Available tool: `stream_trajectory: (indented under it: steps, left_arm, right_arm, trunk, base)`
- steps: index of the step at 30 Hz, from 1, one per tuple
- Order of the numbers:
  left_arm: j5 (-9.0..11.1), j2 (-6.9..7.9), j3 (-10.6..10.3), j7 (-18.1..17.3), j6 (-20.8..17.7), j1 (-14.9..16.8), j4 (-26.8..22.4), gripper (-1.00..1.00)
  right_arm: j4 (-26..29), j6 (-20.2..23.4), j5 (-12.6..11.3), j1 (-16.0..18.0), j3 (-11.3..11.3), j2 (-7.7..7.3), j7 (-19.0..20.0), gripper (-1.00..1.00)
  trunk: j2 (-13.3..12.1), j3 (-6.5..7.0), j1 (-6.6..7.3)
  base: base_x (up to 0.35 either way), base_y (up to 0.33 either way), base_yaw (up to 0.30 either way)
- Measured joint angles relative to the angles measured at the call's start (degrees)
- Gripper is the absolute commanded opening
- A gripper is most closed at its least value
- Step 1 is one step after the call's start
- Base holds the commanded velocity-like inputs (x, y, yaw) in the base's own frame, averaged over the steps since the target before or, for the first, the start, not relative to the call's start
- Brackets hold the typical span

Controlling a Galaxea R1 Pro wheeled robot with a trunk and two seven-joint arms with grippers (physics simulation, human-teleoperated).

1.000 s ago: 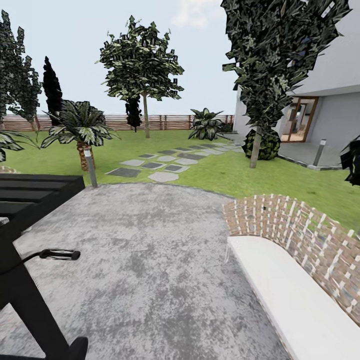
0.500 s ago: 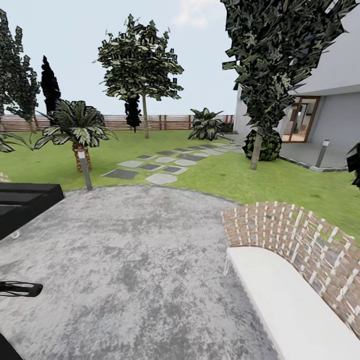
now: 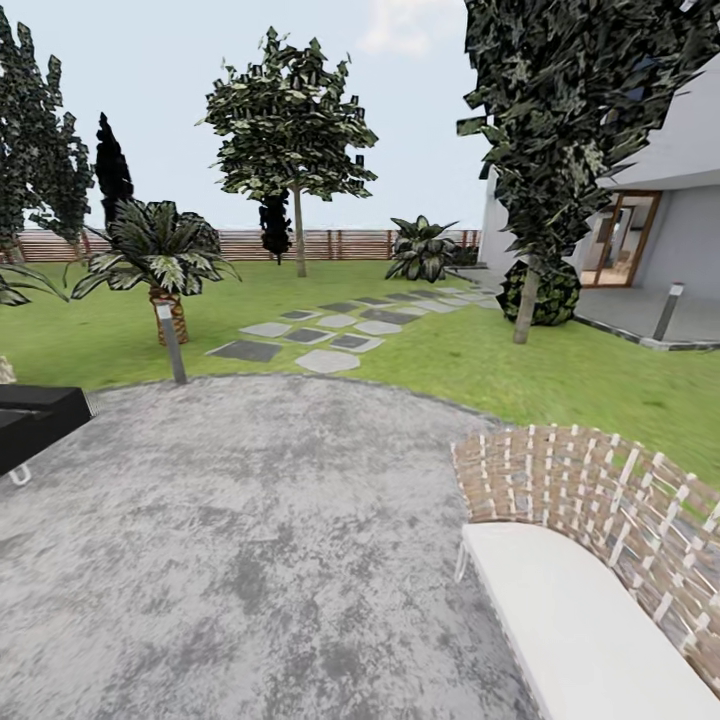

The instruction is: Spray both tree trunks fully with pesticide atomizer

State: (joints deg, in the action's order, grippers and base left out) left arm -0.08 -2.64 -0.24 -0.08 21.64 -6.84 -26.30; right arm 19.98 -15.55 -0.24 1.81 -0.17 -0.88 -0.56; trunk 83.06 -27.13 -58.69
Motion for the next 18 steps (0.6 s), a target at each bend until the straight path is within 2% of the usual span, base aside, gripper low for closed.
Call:
stream_trajectory:
  steps: [18]
  left_arm:
    - [0.00, 0.00, 0.00, 0.00, 0.00, 0.00, 0.00, 1.00]
  right_arm:
    - [-0.02, 0.00, 0.00, 0.00, 0.00, 0.00, 0.00, 1.00]
  trunk:
    - [0.00, 0.00, 0.00]
  base:
    - [0.348, 0.095, 0.089]
